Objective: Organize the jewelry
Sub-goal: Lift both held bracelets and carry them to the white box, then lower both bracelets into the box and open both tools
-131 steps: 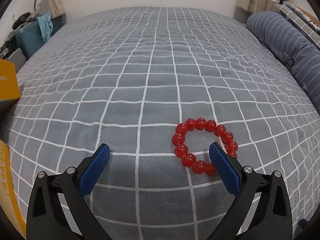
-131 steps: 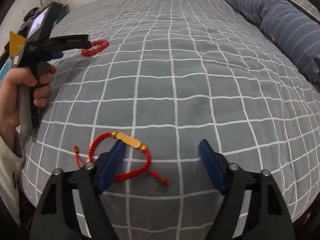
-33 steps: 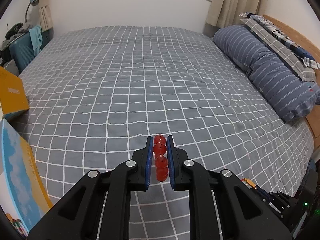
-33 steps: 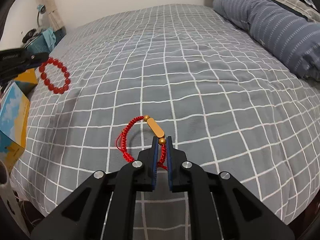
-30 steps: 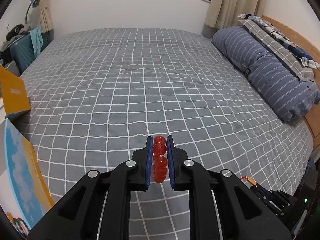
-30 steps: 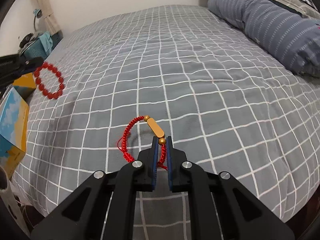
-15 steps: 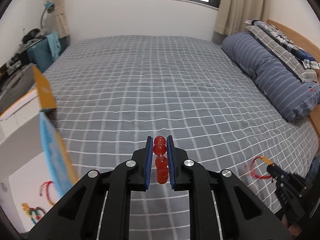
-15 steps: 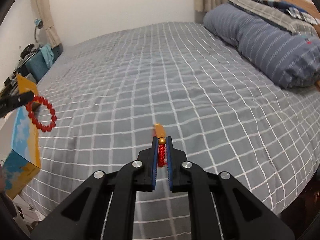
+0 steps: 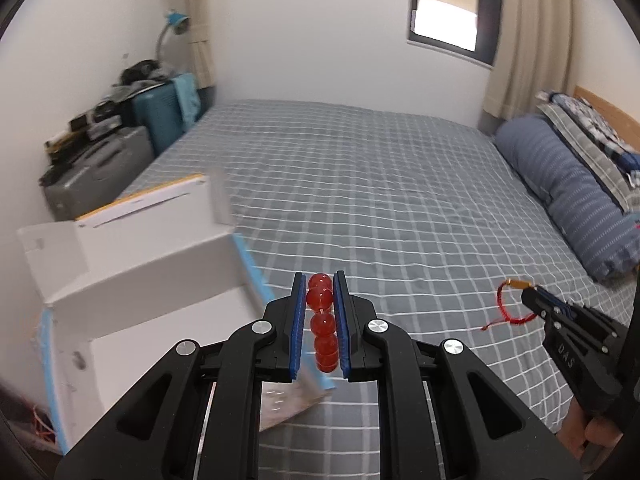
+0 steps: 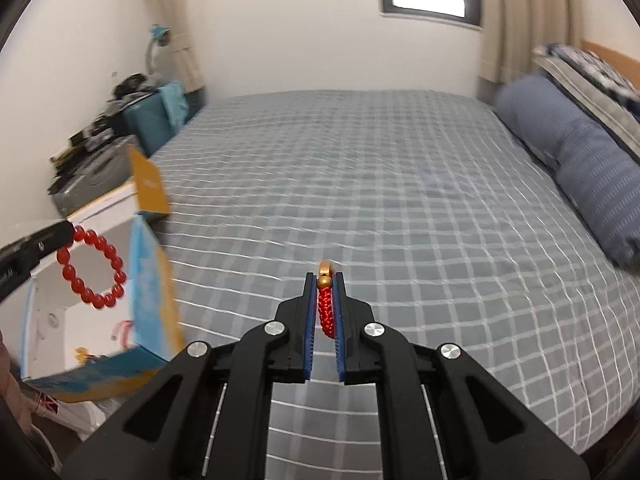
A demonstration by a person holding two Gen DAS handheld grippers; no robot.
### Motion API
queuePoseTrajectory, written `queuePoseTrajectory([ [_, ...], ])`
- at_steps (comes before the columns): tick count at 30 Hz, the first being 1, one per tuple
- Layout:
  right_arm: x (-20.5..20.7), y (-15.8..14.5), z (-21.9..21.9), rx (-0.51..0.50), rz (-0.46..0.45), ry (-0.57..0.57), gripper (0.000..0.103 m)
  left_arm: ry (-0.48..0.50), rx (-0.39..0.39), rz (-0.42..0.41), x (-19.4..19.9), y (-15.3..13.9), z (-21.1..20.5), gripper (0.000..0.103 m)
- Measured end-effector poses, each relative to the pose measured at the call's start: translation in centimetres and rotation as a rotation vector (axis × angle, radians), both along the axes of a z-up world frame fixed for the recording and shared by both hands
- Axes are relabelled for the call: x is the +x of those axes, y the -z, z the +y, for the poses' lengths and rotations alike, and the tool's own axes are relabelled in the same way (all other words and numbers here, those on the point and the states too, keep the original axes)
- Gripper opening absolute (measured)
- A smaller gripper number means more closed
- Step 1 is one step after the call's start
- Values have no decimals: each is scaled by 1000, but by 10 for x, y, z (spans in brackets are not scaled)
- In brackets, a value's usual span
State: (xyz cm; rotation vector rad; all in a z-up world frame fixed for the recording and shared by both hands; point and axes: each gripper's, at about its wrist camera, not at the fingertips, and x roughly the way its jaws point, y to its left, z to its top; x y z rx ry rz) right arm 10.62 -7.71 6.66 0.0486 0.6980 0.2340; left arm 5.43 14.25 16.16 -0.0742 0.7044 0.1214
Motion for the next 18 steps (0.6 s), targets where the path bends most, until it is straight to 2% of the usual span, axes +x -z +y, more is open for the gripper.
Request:
queuePoseTrajectory([
  [5, -8, -29, 67, -16, -45, -105, 7, -99, -16, -6, -22, -6, 56, 13],
  [10, -19, -41, 127, -18, -75, -209, 7, -201, -23, 8, -47, 0, 109, 13],
  [14, -29, -39, 174, -14, -84, -318, 7, -279, -44, 33, -66, 15, 142, 13],
  [18, -39, -21, 228, -25, -59, -433, 7, -334, -61, 74, -82, 40, 165, 13],
])
